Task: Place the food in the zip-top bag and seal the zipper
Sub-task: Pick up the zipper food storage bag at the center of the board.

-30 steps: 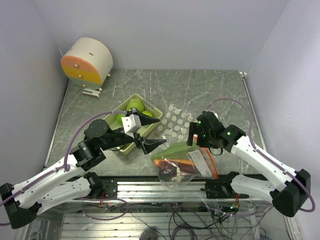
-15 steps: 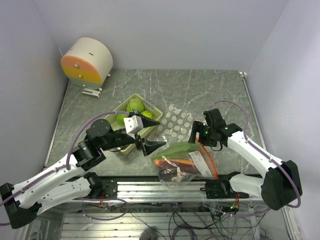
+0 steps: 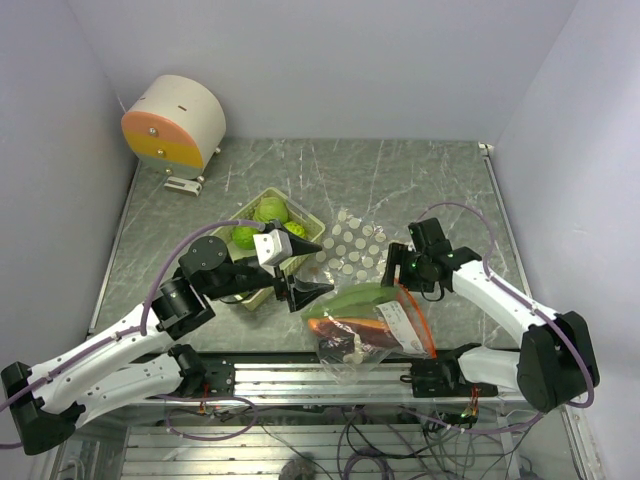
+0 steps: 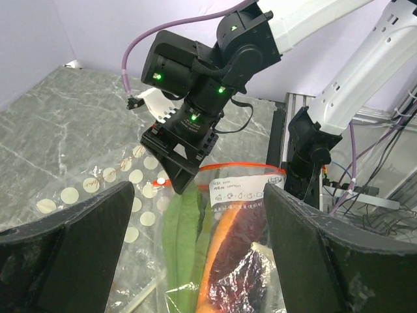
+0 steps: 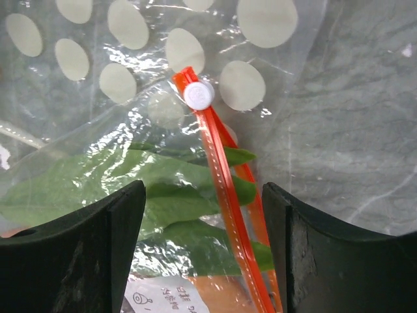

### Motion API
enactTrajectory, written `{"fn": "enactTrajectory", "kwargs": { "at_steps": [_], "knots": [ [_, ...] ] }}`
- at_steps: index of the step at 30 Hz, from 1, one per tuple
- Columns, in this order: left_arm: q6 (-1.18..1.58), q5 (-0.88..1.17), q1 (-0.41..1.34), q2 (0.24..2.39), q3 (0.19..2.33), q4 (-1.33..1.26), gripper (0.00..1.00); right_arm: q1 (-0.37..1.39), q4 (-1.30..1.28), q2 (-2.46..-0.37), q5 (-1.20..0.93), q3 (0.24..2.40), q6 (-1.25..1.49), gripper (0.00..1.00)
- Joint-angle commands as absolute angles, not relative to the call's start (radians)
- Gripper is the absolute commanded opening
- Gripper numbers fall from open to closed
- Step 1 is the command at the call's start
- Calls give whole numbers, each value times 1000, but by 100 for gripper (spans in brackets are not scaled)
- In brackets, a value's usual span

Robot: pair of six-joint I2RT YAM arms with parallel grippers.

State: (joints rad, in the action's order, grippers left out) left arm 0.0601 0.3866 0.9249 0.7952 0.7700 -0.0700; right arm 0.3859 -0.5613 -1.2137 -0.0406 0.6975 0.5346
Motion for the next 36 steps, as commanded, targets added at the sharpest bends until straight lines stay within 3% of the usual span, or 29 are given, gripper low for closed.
{"fn": "enactTrajectory", "kwargs": {
  "at_steps": [1, 6, 12, 13, 26, 32, 36],
  "knots": [
    [59, 396, 929, 801, 778, -71, 91, 373, -499, -1235, -147, 698, 513, 70],
    [57, 397, 929, 804, 781, -67, 92, 372, -465, -1247, -276, 674, 521, 53],
    [54, 397, 929, 803, 786, -61, 90, 371, -499, -1169, -285, 743, 502, 3],
    [53, 398, 930, 803, 789, -59, 89, 371, -504, -1154, -287, 768, 490, 0],
    [50, 467, 929, 777, 887, 80, 86, 372, -498, -1021, -672, 1095, 335, 0],
    [48, 552, 929, 778, 948, 145, 73, 373, -503, -992, -892, 1234, 249, 0],
    [55, 639, 929, 769, 952, 123, 77, 373, -454, -955, -995, 1274, 243, 0]
  ]
}}
